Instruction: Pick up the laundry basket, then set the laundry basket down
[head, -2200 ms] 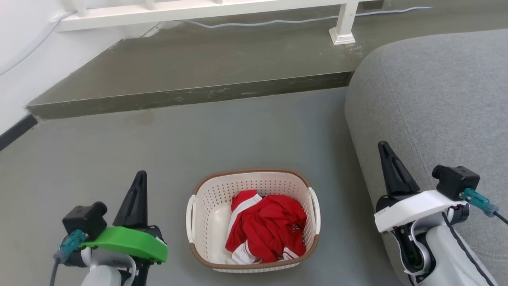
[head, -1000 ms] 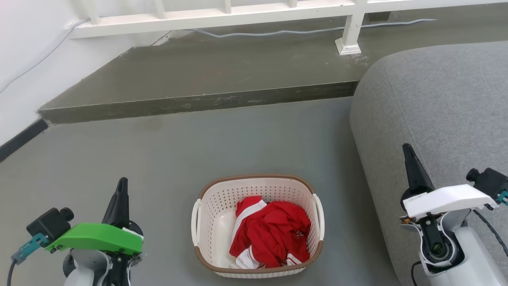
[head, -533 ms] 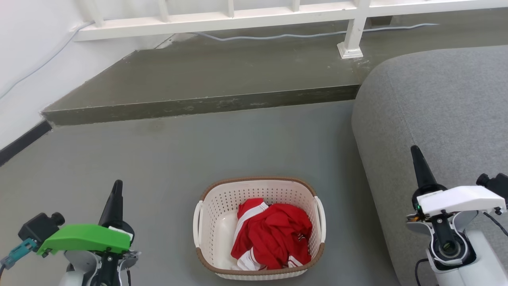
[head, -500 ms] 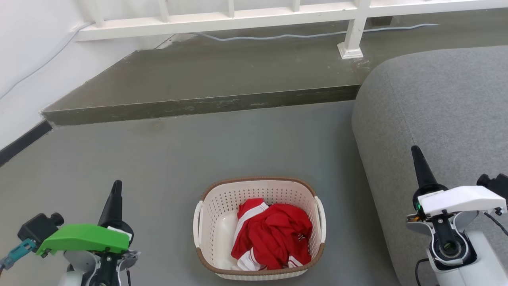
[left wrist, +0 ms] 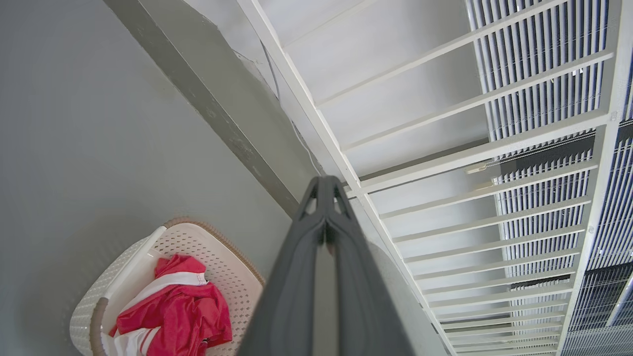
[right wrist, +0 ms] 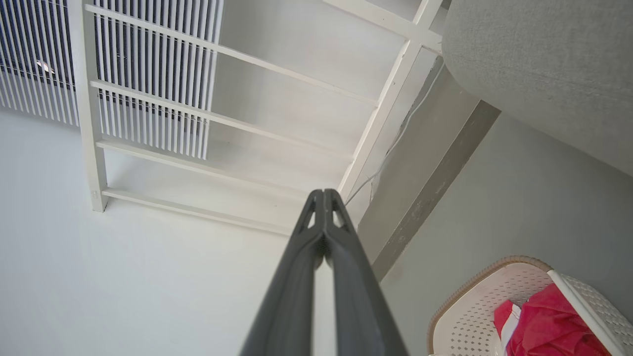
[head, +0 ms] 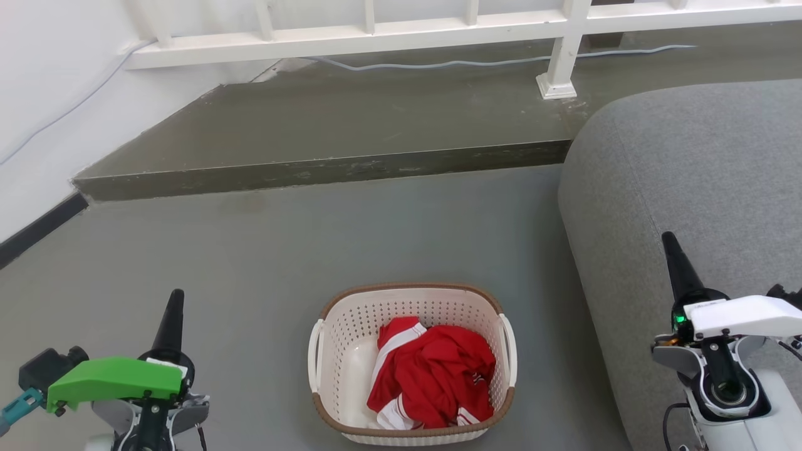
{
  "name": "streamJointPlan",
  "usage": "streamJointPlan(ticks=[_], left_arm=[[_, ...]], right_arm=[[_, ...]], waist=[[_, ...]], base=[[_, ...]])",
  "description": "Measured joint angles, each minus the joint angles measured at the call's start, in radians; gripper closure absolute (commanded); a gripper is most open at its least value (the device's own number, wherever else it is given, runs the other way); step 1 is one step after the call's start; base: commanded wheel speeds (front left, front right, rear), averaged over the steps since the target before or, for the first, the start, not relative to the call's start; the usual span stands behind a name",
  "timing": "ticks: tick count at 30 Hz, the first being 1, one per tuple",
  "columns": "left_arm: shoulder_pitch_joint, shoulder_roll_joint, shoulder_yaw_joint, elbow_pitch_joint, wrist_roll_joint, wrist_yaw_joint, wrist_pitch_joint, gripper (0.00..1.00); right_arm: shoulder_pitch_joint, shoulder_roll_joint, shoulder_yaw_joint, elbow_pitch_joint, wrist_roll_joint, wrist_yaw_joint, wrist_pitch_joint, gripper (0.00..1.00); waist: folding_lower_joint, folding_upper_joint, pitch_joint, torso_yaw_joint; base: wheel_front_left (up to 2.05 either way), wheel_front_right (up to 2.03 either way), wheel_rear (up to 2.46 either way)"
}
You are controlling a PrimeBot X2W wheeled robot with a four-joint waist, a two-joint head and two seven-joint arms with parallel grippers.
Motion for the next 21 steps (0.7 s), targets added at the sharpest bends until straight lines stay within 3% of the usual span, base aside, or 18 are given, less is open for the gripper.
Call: streamJointPlan(ticks=[21], left_arm=[[0.0, -0.016, 0.067, 0.021, -0.244, -0.017, 0.07, 1.0]], right_arm=[[0.001, 0.017, -0.08, 0.016, 0.255, 0.018, 0.07, 1.0]], waist=[[0.0, 0.0, -0.018, 0.012]], base=[[0.0, 0.0, 0.0]])
